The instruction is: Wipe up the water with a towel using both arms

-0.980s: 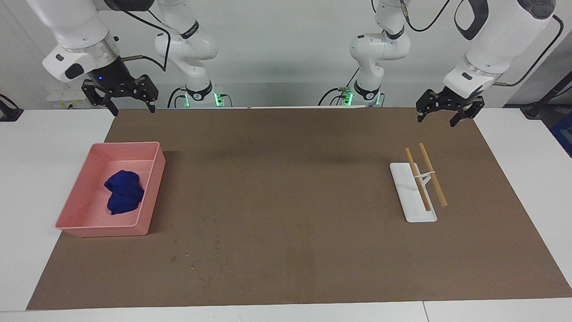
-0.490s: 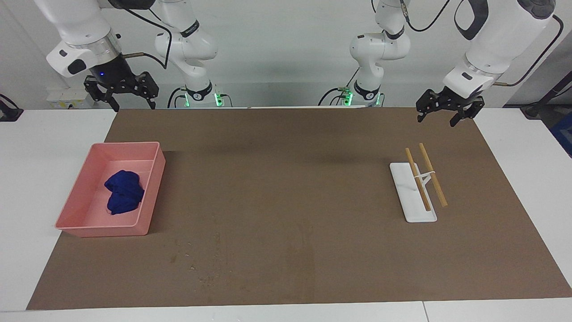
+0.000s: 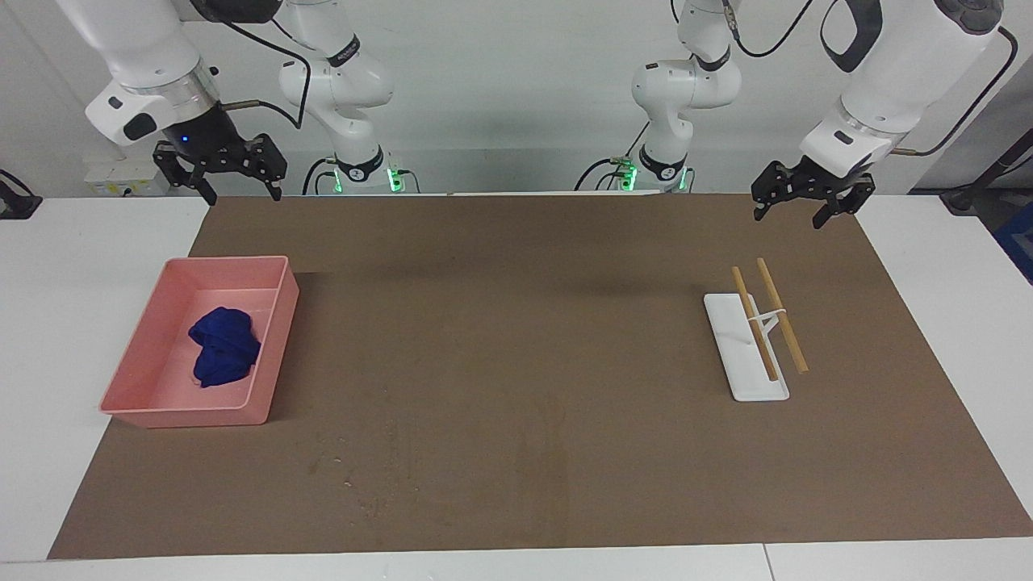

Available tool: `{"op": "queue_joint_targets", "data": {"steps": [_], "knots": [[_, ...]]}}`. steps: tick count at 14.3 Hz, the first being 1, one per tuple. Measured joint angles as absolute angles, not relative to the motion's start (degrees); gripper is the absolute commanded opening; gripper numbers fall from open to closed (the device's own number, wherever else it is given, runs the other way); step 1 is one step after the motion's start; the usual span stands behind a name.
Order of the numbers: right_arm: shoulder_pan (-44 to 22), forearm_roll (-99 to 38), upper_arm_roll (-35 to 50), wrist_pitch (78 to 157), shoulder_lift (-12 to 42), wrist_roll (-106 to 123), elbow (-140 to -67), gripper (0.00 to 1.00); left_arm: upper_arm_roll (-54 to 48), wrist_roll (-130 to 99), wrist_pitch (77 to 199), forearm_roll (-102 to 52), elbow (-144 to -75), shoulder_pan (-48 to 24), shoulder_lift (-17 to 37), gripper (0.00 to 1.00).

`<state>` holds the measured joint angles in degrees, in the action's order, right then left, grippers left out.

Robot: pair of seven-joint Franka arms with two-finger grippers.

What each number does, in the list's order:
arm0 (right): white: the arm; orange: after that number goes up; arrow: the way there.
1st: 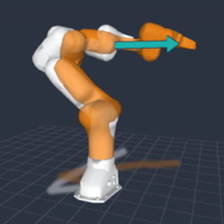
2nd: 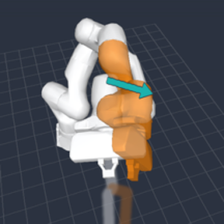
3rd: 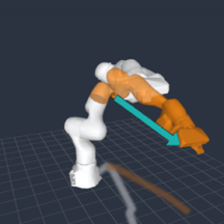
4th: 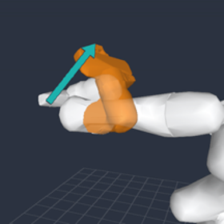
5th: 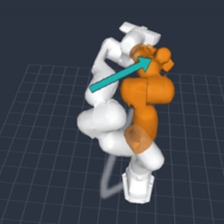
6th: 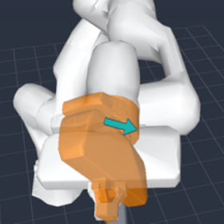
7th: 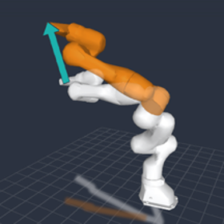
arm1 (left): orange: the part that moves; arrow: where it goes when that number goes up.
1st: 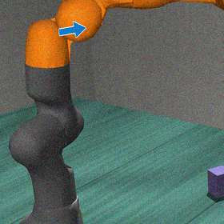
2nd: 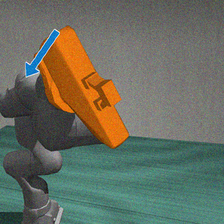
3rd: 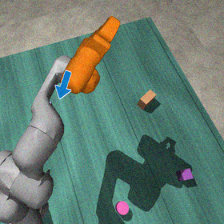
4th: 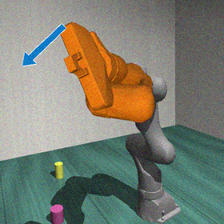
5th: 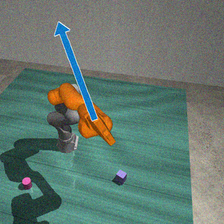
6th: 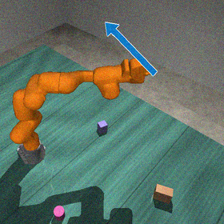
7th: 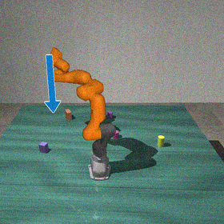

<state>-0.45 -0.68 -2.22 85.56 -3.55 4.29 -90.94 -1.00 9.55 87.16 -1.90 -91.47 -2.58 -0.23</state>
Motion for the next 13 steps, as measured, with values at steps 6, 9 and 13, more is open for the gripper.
{"op": "queue_joint_targets", "data": {"steps": [6,9,13], "knots": [[-0.7,-0.7,-2.6,87.0,-1.0,4.3,-88.2,1.0,-1.0,9.5,87.2,-1.9,-91.5,-2.6,-0.2,1.0],[-0.6,-0.7,-3.8,87.3,0.0,4.3,-87.8,1.0,-1.0,9.5,87.2,-1.9,-91.5,-2.6,-0.2,1.0],[-0.7,-0.7,-4.9,87.6,0.0,4.3,-87.7,1.0,-1.0,9.5,87.2,-1.9,-91.5,-2.6,-0.2,1.0]]}}
